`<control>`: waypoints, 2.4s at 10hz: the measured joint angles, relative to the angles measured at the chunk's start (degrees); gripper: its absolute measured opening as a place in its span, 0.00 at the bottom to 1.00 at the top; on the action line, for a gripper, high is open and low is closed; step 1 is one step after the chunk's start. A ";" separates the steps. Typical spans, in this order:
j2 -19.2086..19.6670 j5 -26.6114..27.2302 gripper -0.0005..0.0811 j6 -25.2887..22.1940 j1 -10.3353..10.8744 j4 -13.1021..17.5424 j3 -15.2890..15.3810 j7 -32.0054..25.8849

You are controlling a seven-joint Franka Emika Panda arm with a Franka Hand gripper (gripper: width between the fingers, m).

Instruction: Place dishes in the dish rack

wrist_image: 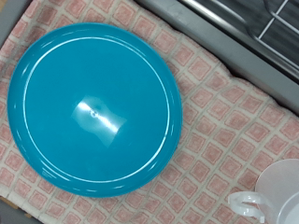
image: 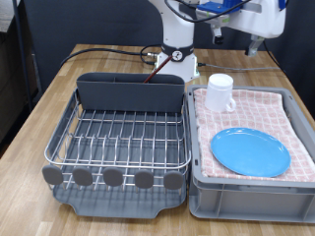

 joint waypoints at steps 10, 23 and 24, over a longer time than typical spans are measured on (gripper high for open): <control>4.31 8.03 0.99 10.24 -0.04 -6.81 -1.20 -9.97; 15.46 41.92 0.99 39.58 -0.62 -14.30 2.35 -46.62; 16.58 46.40 0.99 40.46 -0.96 -13.94 3.21 -51.17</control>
